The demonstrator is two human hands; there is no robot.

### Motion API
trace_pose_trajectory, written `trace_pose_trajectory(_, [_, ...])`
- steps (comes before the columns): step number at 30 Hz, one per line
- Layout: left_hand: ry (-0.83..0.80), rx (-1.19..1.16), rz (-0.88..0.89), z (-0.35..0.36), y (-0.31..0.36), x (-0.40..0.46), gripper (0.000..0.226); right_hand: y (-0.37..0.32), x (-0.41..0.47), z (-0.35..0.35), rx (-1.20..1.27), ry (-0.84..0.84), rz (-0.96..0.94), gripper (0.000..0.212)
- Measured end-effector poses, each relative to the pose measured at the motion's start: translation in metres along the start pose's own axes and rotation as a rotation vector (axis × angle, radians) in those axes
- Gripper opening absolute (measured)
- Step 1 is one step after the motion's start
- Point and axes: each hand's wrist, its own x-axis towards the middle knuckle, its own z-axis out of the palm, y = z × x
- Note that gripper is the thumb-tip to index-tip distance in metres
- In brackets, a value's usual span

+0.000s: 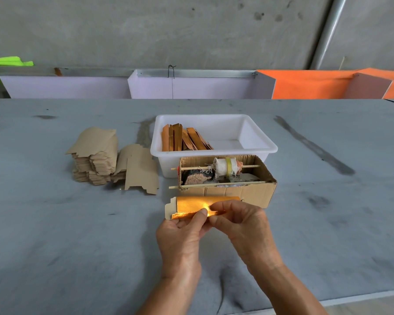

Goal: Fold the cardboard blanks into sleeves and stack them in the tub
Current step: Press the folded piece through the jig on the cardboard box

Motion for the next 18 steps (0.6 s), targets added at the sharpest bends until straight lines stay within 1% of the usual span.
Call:
trace_pose_trajectory(10, [-0.017,0.006,-0.003,0.0011,0.0001,-0.0011,0.011,-0.0046,0.002,-0.004,-0.059,-0.023,0.042,0.019])
trace_pose_trajectory(13, [-0.049,-0.01,-0.022,-0.0006,-0.0011,-0.0003,0.011,-0.0053,0.0045,-0.0057,-0.063,-0.041,0.076,0.019])
trace_pose_trajectory(16, [-0.072,-0.014,-0.04,-0.0013,-0.0032,-0.0012,0.012,-0.0058,0.0065,-0.0069,-0.071,-0.064,0.097,0.017])
trace_pose_trajectory(18, [-0.071,-0.021,-0.046,-0.0001,-0.0046,-0.0023,0.017,-0.0071,0.0069,-0.0071,-0.073,-0.078,0.107,0.018])
